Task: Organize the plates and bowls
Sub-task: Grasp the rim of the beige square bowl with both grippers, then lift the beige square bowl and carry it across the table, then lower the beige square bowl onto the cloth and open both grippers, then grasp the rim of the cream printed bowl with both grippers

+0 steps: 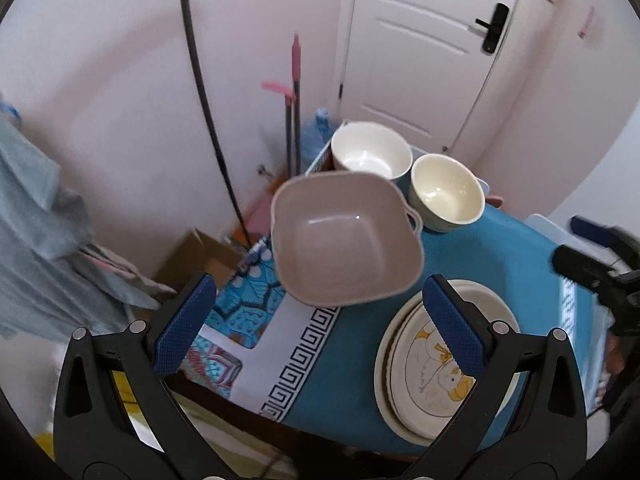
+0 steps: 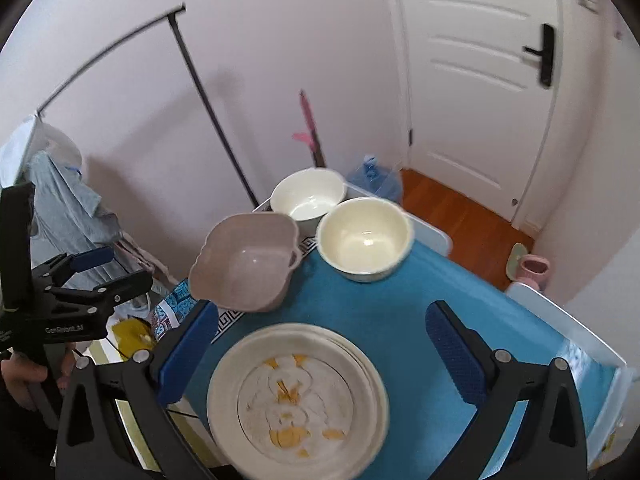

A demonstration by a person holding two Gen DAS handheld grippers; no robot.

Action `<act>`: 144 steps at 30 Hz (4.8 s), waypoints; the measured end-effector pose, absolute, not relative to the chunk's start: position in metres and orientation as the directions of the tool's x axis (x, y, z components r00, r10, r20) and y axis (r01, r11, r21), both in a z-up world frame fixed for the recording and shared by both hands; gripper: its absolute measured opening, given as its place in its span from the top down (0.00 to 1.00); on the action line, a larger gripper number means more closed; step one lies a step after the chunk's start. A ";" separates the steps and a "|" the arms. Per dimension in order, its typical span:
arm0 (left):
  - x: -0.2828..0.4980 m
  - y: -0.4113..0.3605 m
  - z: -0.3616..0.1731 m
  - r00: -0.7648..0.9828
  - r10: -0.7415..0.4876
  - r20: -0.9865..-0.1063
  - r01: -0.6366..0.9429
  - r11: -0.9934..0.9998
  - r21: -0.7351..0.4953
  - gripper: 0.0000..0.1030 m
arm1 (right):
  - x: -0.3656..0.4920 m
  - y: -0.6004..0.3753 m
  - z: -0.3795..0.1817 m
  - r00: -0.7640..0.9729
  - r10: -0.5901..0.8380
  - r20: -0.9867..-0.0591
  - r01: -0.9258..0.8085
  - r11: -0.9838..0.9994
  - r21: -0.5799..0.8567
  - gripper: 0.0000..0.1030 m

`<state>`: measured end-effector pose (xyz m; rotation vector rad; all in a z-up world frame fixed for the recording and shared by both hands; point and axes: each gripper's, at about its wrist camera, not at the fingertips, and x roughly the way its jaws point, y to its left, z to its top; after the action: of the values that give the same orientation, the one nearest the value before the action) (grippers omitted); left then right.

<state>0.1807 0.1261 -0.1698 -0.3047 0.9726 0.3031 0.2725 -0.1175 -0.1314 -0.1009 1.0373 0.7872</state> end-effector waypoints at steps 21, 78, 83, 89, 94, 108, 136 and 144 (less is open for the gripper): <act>0.265 0.191 -0.299 0.338 -0.207 -0.918 -0.331 0.887 -0.322 0.72 | 0.321 -0.005 -0.264 -0.029 0.424 -0.905 -0.517 0.769 0.377 0.69; 0.208 -0.256 -0.277 0.282 -0.303 -0.910 0.330 0.921 -0.205 0.77 | 0.153 -0.428 -0.230 0.297 0.244 -0.923 -0.020 0.968 0.250 0.89; 0.214 -0.261 -0.290 0.271 -0.263 -0.926 0.333 0.928 -0.166 0.76 | 0.153 -0.434 -0.236 0.303 0.252 -0.919 -0.001 0.965 0.264 0.89; 0.215 -0.266 -0.303 0.240 -0.259 -0.936 0.359 0.919 -0.163 0.76 | 0.156 -0.436 -0.242 0.293 0.272 -0.916 0.016 0.957 0.290 0.88; 0.212 -0.267 -0.306 0.223 -0.262 -0.939 0.369 0.914 -0.167 0.76 | 0.156 -0.438 -0.244 0.301 0.282 -0.911 0.032 0.952 0.306 0.68; 0.214 -0.269 -0.296 0.260 -0.240 -0.935 0.386 0.914 -0.127 0.11 | 0.158 -0.450 -0.231 0.352 0.287 -0.891 0.085 0.938 0.336 0.32; 0.173 -0.054 -0.052 0.758 -0.006 -0.652 -0.026 0.999 -0.040 0.00 | 0.203 -0.280 -0.011 0.564 0.523 -0.639 -0.460 0.842 0.283 0.01; 0.256 0.049 -0.096 0.637 -0.037 -0.770 -0.163 0.970 -0.182 0.00 | 0.300 -0.192 -0.061 0.461 0.437 -0.773 -0.387 0.882 0.268 0.01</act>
<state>0.2562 0.0488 -0.0960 -0.2448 0.8799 0.0728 0.3004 -0.1924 -0.0615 0.0570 0.9674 0.5070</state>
